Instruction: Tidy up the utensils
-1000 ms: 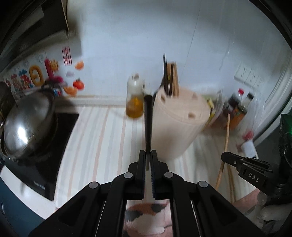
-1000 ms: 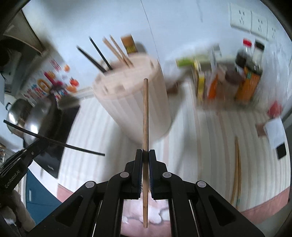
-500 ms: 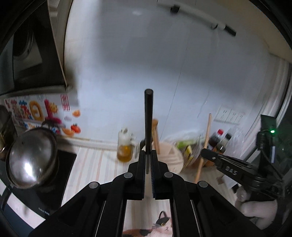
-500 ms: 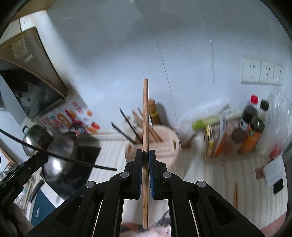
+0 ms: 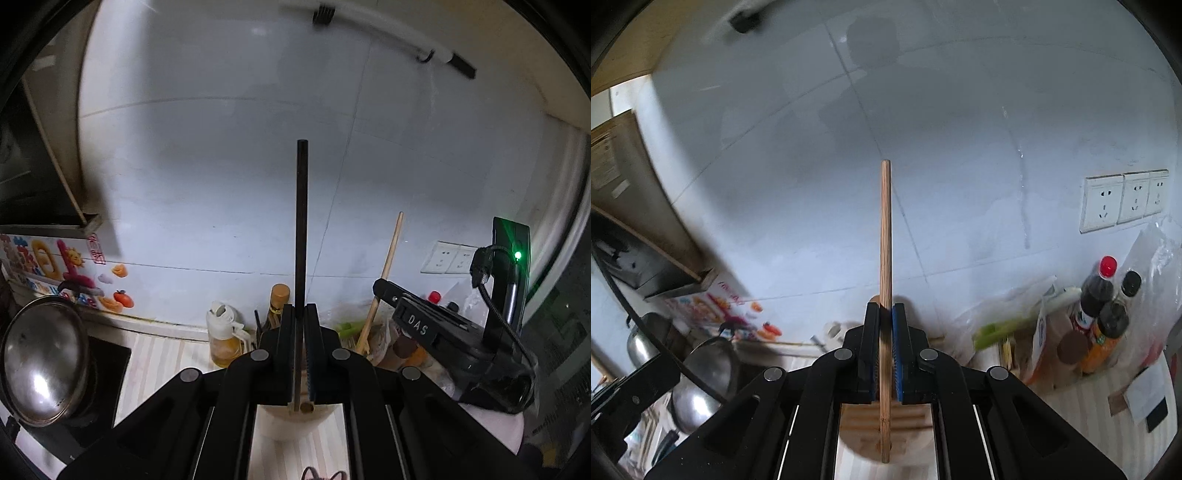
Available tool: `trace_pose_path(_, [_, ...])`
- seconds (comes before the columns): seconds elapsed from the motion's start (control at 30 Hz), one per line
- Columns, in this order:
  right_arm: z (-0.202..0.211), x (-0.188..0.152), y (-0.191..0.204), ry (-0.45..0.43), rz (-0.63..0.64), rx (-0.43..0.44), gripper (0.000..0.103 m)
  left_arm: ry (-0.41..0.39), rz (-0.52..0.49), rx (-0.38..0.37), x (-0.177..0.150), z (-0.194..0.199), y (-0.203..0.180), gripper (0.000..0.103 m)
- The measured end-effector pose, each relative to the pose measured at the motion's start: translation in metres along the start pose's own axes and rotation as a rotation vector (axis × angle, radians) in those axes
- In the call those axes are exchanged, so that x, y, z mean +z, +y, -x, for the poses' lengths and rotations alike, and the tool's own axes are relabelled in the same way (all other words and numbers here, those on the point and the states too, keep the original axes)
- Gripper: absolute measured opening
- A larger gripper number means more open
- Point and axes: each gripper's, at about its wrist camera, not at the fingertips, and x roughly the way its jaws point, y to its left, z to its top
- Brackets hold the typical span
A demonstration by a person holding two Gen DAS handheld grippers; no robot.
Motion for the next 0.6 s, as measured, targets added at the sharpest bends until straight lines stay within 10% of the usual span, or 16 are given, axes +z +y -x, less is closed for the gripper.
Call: trace_pose_path(0.6, [-0.077, 0.003, -0.020, -0.031, 0.004, -0.011, 0.007, 0.160, 0.000, 0.038, 0.000, -0.090, 0.005, 0.002])
